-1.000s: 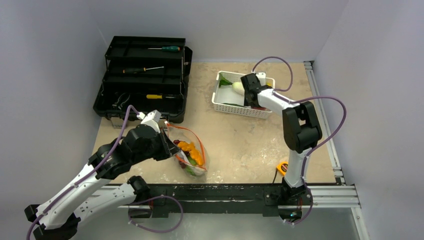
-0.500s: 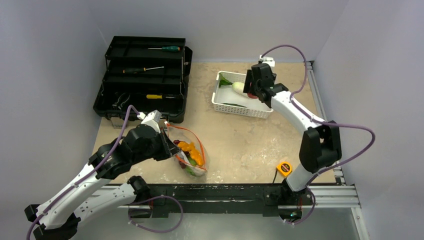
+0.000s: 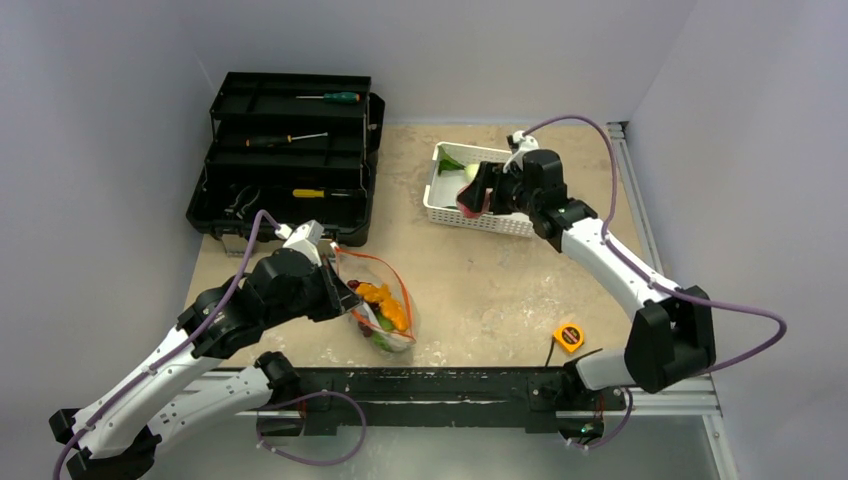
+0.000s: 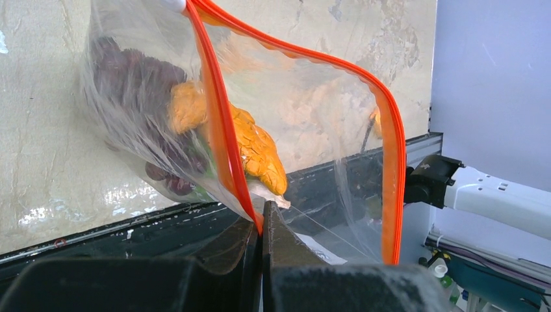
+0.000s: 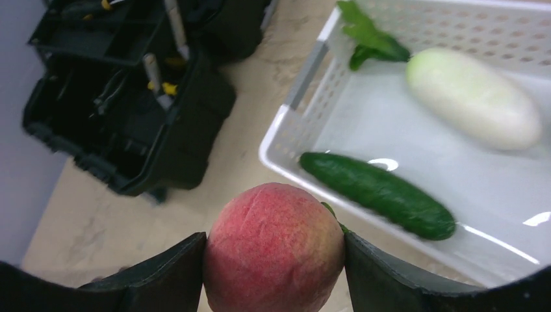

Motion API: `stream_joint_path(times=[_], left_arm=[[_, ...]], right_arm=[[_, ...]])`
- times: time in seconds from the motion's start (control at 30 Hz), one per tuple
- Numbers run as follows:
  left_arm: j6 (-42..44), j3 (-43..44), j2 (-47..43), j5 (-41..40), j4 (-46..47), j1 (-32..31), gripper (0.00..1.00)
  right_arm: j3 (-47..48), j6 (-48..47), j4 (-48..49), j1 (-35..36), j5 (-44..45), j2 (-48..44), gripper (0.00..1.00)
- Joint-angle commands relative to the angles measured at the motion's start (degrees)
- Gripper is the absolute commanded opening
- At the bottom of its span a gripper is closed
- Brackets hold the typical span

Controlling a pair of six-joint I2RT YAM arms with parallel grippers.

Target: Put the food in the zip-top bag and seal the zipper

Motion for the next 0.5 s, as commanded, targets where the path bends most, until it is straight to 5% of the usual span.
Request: stream_joint_path(times=[0.0, 0.47], left_arm=[[-0.3, -0.2, -0.2, 0.8, 2.9, -0.2, 0.00], [-0.5, 0.0, 0.0, 0.8, 3.4, -0.2, 0.00]], right_arm=[[-4.2, 4.5, 7.7, 1.2, -14.7, -5.8, 0.00], [-0.9, 8.5, 10.3, 17.5, -16.3, -16.2, 0.00]])
